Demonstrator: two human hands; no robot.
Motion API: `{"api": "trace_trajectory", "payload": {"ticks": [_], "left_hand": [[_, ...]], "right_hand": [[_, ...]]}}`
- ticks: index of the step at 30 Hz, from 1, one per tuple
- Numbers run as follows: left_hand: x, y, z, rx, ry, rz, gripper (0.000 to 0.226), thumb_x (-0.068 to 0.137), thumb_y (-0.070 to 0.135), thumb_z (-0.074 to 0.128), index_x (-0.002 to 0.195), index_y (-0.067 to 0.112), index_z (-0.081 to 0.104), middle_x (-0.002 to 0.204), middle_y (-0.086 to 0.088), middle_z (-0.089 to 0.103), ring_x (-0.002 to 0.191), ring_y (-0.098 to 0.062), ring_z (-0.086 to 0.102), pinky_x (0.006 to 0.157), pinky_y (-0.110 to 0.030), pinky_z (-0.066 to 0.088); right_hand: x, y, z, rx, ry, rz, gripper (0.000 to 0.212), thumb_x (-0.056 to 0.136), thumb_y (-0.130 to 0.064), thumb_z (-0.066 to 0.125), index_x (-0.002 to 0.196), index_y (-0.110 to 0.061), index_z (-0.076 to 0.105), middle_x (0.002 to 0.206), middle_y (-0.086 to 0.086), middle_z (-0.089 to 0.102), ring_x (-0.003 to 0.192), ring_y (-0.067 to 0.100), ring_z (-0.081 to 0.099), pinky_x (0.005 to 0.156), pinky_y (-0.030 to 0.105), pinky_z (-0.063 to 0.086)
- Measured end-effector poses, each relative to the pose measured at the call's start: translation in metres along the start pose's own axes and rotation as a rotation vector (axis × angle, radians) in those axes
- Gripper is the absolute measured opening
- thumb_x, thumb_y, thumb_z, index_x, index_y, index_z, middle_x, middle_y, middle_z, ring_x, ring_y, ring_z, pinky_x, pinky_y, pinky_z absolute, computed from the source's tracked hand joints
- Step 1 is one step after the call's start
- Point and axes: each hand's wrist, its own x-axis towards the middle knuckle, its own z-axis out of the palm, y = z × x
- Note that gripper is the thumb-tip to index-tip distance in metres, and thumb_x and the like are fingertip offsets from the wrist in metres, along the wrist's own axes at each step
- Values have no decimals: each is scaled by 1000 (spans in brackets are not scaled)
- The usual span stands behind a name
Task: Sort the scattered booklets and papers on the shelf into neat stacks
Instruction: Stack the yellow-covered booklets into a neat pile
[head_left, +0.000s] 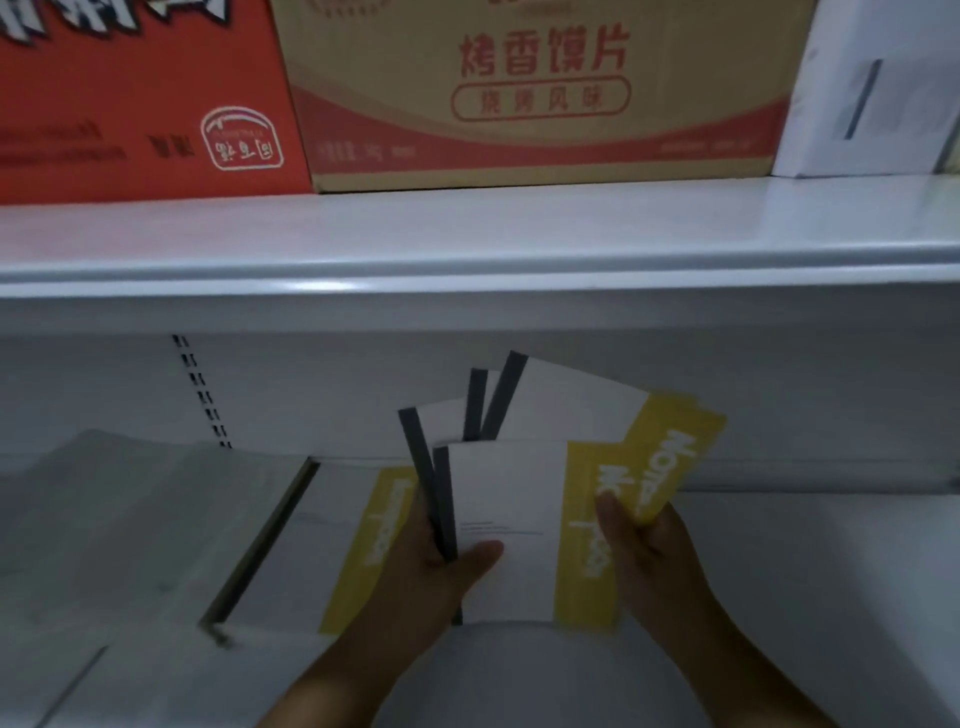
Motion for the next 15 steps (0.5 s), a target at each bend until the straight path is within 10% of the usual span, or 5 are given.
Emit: {"api": "trace_trajectory", "payload": {"ticks": [11,15], "left_hand": [[3,-20,7,32,-39,114,66,62,15,74,94,67,49,104,24,67,99,-3,65,84,-34,53],[-1,-33,10,44,-63,92,40,82,20,65,104,49,49,101,32,65,95,6,63,79,-15,50]], "right_hand": [[-2,9,4,-2,67,-35,48,51,-44,68,93,-27,55,78,-23,72,65,-2,66,57,13,52],[-15,24,2,108,5,61,36,71,-22,76,101,-25,57,82,-20,73,79,5,68,63,13,53]]}}
